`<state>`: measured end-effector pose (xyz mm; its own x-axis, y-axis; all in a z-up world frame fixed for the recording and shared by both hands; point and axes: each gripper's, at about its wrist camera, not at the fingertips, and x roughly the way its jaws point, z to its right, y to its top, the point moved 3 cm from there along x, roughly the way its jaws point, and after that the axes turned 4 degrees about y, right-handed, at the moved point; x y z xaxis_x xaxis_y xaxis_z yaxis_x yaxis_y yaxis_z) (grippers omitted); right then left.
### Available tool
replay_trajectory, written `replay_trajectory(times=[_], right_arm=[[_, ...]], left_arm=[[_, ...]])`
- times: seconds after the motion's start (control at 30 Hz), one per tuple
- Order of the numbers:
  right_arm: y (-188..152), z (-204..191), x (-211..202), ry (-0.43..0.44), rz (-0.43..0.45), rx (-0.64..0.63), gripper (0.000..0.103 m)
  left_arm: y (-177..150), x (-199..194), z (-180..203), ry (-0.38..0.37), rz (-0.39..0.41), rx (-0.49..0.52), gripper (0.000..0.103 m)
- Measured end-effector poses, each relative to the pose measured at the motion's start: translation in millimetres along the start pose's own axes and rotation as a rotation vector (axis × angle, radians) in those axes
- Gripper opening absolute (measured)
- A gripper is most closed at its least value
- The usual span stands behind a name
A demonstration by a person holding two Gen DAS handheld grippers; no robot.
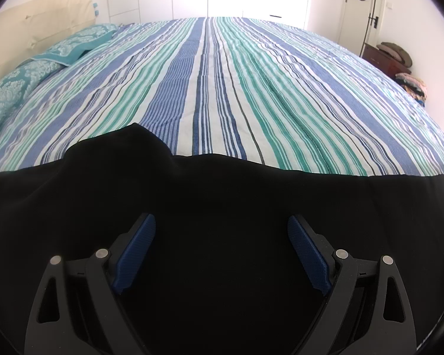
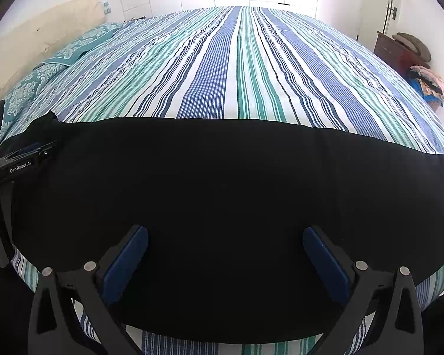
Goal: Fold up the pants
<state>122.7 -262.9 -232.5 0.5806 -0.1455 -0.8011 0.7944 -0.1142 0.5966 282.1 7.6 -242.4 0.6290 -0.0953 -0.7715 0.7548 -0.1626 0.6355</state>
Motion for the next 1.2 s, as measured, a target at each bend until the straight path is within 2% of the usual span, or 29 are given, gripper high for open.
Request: replay_trajectory(times=[0.7, 0.83, 0.9, 0.97, 1.03, 1.13, 1.2], right_arm=[[-1, 1, -3, 0.008, 0.01, -0.007, 0.103], [0, 0, -9, 0.011, 0.02, -0.015, 0.103], [5, 3, -20, 0.017, 0.053, -0.009, 0.103], [17, 15, -42, 0.015, 0.122, 0.027, 0.103], [32, 43, -73, 0.007, 0.217, 0.101, 0.103], [45, 104, -116, -0.019, 0.32, 0.245, 0.103], [45, 157, -140, -0.038, 0.358, 0.355, 0.103]], left_arm=[[0, 0, 0, 0.0, 0.0, 0.0, 0.092], [0, 0, 0, 0.0, 0.0, 0.0, 0.092], [0, 0, 0, 0.0, 0.0, 0.0, 0.092], [0, 0, 0, 0.0, 0.0, 0.0, 0.092], [1, 1, 0, 0.0, 0.0, 0.0, 0.092], [0, 0, 1, 0.005, 0.0, 0.003, 0.092], [0, 0, 1, 0.002, 0.0, 0.001, 0.092]])
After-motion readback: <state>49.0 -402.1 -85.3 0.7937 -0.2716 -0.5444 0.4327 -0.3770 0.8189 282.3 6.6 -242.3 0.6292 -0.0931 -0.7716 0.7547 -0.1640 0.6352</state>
